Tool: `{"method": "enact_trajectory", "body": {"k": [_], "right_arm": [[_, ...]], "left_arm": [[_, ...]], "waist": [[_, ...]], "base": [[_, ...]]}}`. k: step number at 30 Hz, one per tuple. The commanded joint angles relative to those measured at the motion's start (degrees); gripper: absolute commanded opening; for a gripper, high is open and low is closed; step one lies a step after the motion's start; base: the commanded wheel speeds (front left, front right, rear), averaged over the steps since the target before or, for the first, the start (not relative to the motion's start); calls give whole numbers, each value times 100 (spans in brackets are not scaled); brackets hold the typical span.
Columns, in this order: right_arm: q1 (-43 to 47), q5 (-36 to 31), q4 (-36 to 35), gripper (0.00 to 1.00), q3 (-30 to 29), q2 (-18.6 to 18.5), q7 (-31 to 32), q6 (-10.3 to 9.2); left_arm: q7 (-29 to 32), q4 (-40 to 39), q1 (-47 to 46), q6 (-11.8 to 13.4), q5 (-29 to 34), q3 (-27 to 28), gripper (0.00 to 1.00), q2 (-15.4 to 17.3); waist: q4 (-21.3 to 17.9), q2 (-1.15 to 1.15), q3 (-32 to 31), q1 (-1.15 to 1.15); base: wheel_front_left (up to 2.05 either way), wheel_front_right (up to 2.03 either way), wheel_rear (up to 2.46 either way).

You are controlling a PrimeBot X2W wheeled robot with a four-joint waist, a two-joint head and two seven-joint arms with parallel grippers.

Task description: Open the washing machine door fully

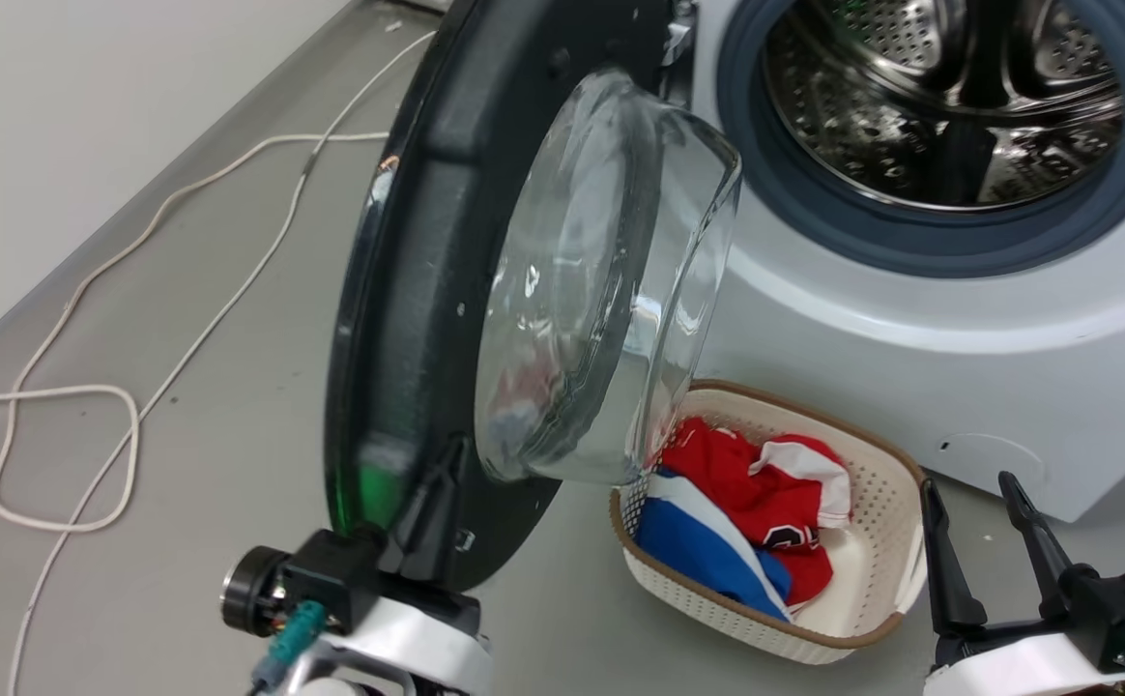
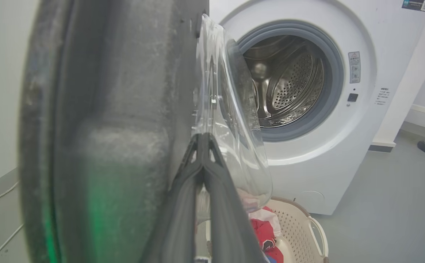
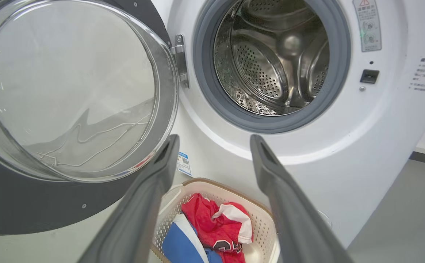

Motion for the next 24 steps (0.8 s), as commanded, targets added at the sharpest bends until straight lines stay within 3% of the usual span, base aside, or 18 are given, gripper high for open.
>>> {"method": "enact_trajectory", "body": {"k": [1,9,24], "right_arm": [[-71,-64,7,100,10,10,-15,-4],[-182,-346,31,100,44,-9,-15,-4],[-303,-501,-62,100,-75,-330,-14,-4]], "left_arm": [[-44,25,-133,64,-70,140,0,50],[-69,219,-477,137,-473,793,0,171],[-88,1271,-1431,24,-855,1784,0,956]], "waist": [[164,0,163,0],[416,0,606,0],[310,0,1321,0]], "base": [[0,0,0],[0,0,0],[0,0,0]]}}
